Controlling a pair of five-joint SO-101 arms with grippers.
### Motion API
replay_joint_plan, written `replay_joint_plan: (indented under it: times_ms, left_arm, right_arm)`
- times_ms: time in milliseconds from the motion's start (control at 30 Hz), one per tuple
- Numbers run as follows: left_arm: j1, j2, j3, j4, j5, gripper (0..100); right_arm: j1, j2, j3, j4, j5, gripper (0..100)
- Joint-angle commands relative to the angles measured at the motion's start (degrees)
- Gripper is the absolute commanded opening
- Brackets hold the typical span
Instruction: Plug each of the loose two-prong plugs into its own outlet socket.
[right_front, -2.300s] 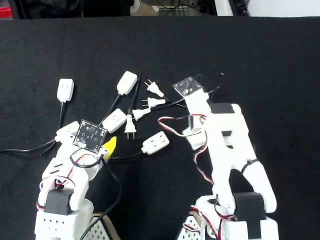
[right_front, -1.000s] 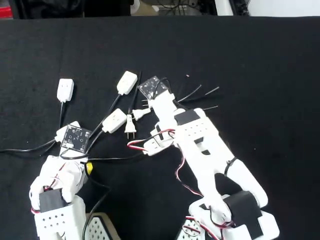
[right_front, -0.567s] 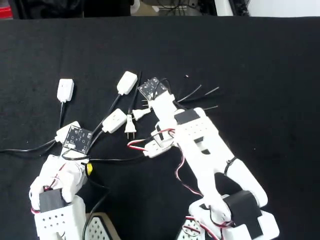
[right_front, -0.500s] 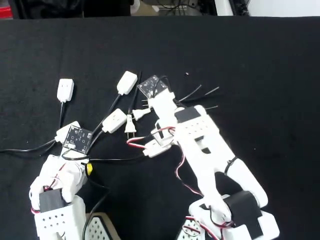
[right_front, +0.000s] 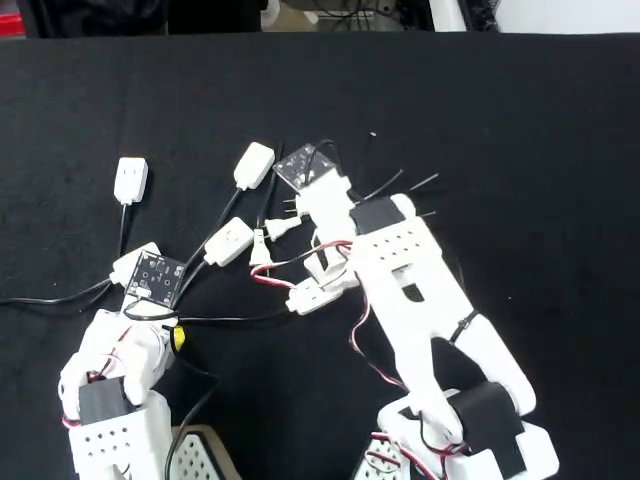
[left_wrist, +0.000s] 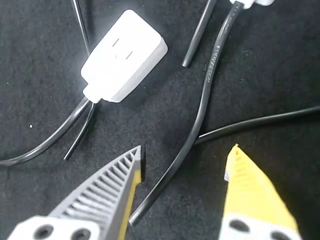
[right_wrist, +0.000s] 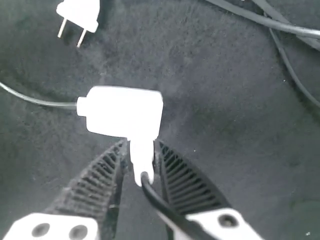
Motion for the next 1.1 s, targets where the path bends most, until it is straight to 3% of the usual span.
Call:
replay_joint_plan:
  times_ms: [0, 467, 733, 1067]
  left_arm:
    - [-0.7, -0.1, 0.9, -0.4, -0.6, 27]
    - [-0.7, 0.0, 1.2, -1.4, -0.6, 27]
    - [-0.7, 0.0, 1.2, -1.4, -0.6, 27]
    - [-0.7, 0.0, 1.2, -1.4, -0.6, 27]
  right_arm:
    - [0.4, -1.0, 2.9, -3.3, 0.2, 1.1]
    - [0.7, -0.7, 5.8, -9.1, 0.1, 1.1]
    - [5.6, -0.6, 5.8, -9.2, 0.1, 1.1]
    - [1.8, -0.5, 9.3, -13.5, -3.4, 1.1]
